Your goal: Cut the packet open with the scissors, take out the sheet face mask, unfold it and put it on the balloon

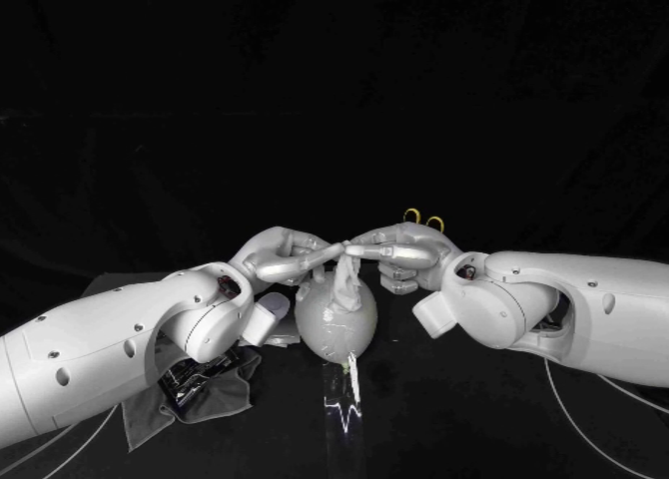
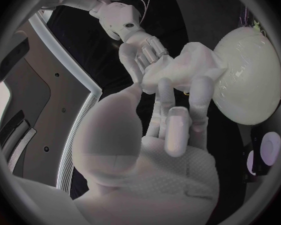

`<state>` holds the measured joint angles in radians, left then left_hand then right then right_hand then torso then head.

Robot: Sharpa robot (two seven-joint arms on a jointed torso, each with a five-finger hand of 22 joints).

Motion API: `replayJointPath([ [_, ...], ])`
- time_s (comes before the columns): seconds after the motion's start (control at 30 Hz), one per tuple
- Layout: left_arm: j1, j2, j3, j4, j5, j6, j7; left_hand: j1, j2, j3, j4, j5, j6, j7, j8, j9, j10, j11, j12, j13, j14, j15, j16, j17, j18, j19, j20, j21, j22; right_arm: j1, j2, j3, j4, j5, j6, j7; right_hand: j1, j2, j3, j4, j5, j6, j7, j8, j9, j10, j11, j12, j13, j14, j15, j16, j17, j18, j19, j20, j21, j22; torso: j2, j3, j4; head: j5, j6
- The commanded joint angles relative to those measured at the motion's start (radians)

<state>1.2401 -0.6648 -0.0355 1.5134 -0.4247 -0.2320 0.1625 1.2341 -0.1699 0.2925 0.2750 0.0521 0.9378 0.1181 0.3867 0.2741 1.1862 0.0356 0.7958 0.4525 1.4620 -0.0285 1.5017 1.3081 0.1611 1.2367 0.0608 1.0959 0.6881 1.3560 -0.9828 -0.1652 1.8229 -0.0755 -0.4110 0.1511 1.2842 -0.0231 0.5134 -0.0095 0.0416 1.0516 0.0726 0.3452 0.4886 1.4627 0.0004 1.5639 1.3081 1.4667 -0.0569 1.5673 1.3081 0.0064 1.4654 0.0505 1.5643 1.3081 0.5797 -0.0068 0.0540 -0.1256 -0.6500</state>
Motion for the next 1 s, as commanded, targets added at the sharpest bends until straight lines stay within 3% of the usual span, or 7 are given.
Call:
replayJointPath([
  [0.03,0.002,0.004,0.001,0.001,0.037,0.008,0.004,0.008,0.003,0.000,0.008,-0.004,0.006,-0.001,-0.003,0.001,-0.005,-0.001,0.007,0.003,0.050,-0.003,0.006,0.062,-0.010,-0.008,0.001,0.004,0.005,0.000,0.003,0.001,0.001,-0.002,0.017,0.013,-0.001,0.008,0.006,0.001,0.007,0.006,-0.004,0.007,0.050,0.108,-0.005,0.007,0.263,0.104,-0.007,0.003,0.263,-0.006,0.105,-0.003,0.007,0.263,0.001,-0.0002,0.0003,0.000,0.000],
  [0.6,0.002,0.009,0.001,-0.002,0.126,0.056,0.040,0.099,0.072,0.029,-0.004,-0.004,0.034,-0.011,0.001,0.013,-0.001,-0.011,0.015,0.019,0.061,-0.010,0.018,0.095,-0.012,-0.017,-0.003,0.039,0.044,0.000,0.013,0.001,-0.009,-0.010,0.022,0.007,-0.007,0.010,0.010,0.002,0.007,0.000,-0.003,0.017,0.058,0.108,-0.004,0.007,0.263,0.104,-0.006,0.003,0.263,-0.006,0.105,-0.003,0.007,0.263,0.000,0.0002,-0.0005,-0.001,-0.005],
  [1.0,0.002,0.011,0.002,-0.003,0.196,0.079,0.049,0.139,0.078,0.045,-0.018,-0.004,0.039,-0.014,-0.001,0.017,0.000,-0.013,0.009,0.021,0.061,-0.013,0.019,0.097,-0.014,-0.022,-0.005,0.052,0.058,0.000,0.017,0.001,-0.018,-0.017,0.021,0.004,-0.008,0.009,0.010,0.002,0.007,-0.001,-0.003,0.018,0.059,0.108,-0.004,0.007,0.263,0.104,-0.006,0.003,0.263,-0.006,0.105,-0.002,0.007,0.263,0.000,0.0002,-0.0002,-0.001,-0.006],
])
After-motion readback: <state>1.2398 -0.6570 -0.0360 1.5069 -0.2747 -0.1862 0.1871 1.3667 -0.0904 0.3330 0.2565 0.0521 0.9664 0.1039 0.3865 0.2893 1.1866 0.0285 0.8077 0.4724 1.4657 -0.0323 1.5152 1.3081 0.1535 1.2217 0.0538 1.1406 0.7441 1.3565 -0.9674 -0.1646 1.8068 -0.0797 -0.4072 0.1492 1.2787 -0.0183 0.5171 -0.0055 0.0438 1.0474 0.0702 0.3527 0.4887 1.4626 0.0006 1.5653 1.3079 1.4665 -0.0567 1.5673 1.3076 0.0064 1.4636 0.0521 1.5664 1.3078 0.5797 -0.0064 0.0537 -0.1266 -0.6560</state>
